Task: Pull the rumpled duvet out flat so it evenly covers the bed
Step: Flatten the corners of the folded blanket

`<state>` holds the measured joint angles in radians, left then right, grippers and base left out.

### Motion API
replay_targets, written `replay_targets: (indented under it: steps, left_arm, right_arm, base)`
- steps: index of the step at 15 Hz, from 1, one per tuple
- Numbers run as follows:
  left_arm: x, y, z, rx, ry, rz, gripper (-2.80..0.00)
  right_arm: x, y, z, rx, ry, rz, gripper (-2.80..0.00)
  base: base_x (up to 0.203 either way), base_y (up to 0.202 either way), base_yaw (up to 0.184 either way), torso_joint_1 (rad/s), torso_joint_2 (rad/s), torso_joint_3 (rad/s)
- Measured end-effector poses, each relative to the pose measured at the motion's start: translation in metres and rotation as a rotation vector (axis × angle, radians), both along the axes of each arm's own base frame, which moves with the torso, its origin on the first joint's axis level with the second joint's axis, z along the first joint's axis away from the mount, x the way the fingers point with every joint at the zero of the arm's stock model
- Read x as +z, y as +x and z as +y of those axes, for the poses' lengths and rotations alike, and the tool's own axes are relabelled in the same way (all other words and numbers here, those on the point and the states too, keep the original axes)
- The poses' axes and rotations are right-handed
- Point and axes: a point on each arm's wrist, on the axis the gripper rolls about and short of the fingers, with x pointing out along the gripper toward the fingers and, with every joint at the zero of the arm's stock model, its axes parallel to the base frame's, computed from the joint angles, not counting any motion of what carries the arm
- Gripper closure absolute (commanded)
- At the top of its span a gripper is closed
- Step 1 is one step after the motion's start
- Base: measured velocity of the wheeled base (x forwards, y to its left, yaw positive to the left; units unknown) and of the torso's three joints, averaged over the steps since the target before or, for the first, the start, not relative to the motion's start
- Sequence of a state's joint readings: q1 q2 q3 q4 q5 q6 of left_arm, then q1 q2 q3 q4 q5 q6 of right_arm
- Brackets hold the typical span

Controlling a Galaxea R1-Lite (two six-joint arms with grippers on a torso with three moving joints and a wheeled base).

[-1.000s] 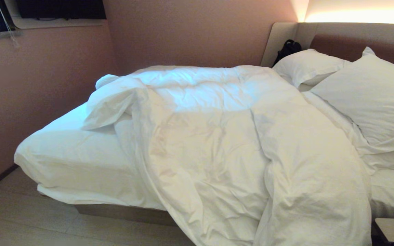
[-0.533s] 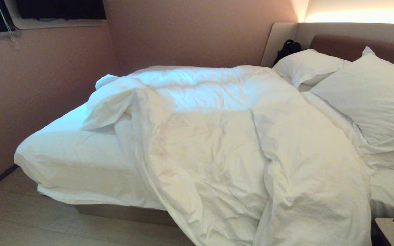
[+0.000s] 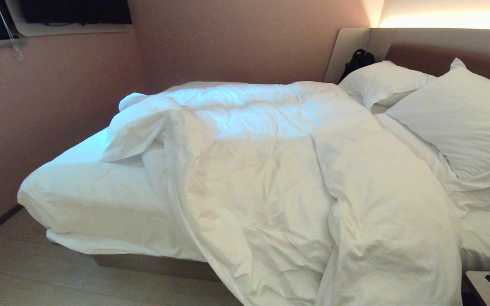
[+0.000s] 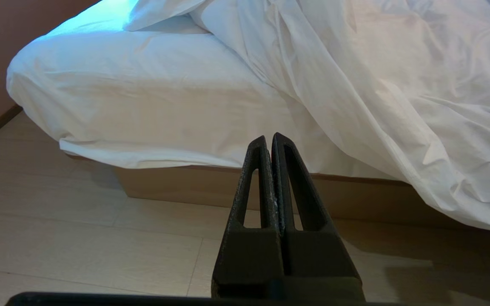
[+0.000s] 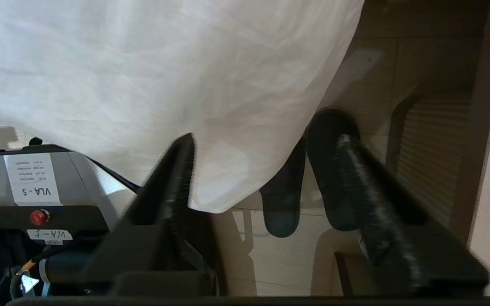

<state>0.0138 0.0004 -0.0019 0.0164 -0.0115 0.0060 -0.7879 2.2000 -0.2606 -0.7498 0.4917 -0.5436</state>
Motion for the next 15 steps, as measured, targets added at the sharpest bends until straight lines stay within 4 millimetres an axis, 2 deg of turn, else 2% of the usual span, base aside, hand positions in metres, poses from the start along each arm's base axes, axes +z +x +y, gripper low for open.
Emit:
replay_targets:
  steps: [12, 15]
  left_arm:
    - [0.0, 0.0, 0.0, 0.0, 0.0, 0.001, 0.0]
    - [0.0, 0.0, 0.0, 0.0, 0.0, 0.001, 0.0]
  right_arm:
    - [-0.011, 0.02, 0.018, 0.132, -0.104, 0.033, -2.8]
    - [-0.022, 0.021, 0.024, 0.16, -0.098, 0.042, -2.8]
  base:
    - [0.0, 0.0, 0.0, 0.0, 0.0, 0.0]
    - [0.0, 0.0, 0.0, 0.0, 0.0, 0.0]
